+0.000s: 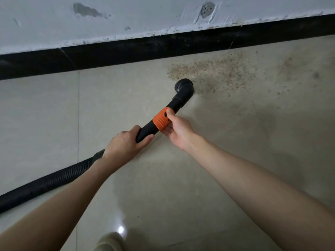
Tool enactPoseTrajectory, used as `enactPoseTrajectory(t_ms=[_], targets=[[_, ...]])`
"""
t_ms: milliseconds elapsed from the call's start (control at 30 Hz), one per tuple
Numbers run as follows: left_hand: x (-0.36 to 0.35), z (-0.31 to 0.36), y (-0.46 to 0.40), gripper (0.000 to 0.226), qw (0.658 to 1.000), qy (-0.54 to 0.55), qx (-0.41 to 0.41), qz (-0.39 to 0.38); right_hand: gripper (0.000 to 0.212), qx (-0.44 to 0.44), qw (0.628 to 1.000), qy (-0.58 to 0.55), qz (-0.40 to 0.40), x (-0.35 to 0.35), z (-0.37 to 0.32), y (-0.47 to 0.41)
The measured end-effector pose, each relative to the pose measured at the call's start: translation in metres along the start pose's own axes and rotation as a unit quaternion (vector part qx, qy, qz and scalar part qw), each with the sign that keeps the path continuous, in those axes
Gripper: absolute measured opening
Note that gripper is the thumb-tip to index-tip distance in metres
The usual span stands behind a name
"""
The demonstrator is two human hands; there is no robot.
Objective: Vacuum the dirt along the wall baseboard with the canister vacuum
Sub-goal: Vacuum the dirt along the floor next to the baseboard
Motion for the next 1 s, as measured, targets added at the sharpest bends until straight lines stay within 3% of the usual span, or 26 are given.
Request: enactPoseTrajectory(t_ms=[300, 533, 767, 1000], targets=[[0.018, -0.019, -0.050, 0.045, 0.999, -0.001, 0.010, 0.044, 0.025, 0.029, 0.999, 0.022, 0.013, -0.047, -0.027, -0.036], [0.029, -0.027, -0.086, 0.048, 0.997, -0.013, 0.011, 0.073, 0.041, 0.048, 0.998, 0.031, 0.027, -0.072, -0.044, -0.063], [0.032, -0.031, -0.104, 0.045, 0.997, -0.018, -0.010, 0.072, 0.026, 0.053, 0.998, 0.025, 0.023, -0.079, -0.050, -0.071], [0.037, -0.031, -0.108, 0.045, 0.999, -0.001, 0.004, 0.039, 0.044, 0.067, 0.996, 0.049, 0.039, -0.083, -0.055, -0.069]])
Point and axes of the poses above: each hand's wrist, its own y-axis away from the middle knuckle, its own x-axis out of the back of the hand, z = x × y, the point moved 6 cm from there along -y, towards the middle knuckle, and after that the axes turned 1 degree about z, right-handed, at the moved point
